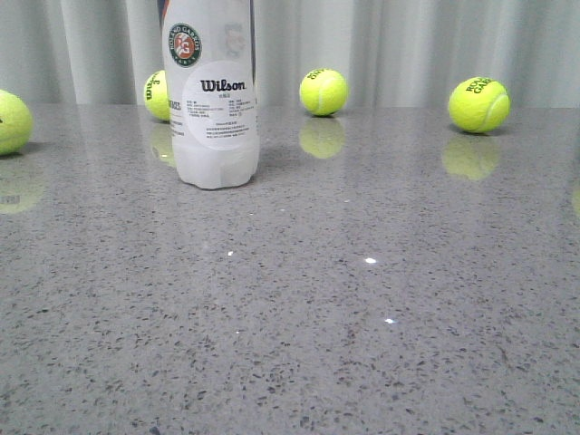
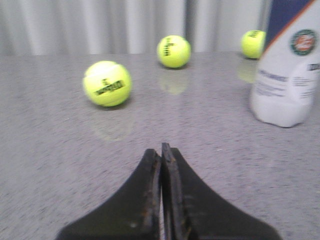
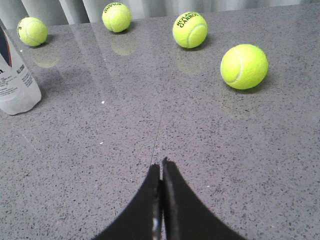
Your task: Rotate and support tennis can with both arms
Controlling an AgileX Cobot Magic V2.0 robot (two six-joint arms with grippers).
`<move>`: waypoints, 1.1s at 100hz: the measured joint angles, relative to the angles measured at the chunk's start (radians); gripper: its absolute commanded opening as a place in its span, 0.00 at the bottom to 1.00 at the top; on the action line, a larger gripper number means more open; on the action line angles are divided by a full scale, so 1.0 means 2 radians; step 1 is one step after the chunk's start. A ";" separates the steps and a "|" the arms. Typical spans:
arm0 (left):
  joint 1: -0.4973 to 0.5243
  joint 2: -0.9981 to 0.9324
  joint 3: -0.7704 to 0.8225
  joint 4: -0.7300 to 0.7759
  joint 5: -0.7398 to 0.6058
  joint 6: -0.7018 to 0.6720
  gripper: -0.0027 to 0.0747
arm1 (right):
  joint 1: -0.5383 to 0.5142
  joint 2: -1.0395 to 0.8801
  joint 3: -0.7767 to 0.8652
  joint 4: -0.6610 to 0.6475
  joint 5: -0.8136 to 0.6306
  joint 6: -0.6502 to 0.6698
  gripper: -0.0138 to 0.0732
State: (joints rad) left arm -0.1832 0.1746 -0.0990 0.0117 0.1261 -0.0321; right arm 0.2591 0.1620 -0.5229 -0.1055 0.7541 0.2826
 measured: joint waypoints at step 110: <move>0.082 -0.090 0.048 -0.034 0.016 0.037 0.01 | 0.000 0.000 0.000 0.000 -0.001 0.000 0.10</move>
State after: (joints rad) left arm -0.0193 -0.0055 -0.0031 -0.0556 0.1575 0.0429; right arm 0.2591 0.1612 -0.5229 -0.1055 0.7518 0.2826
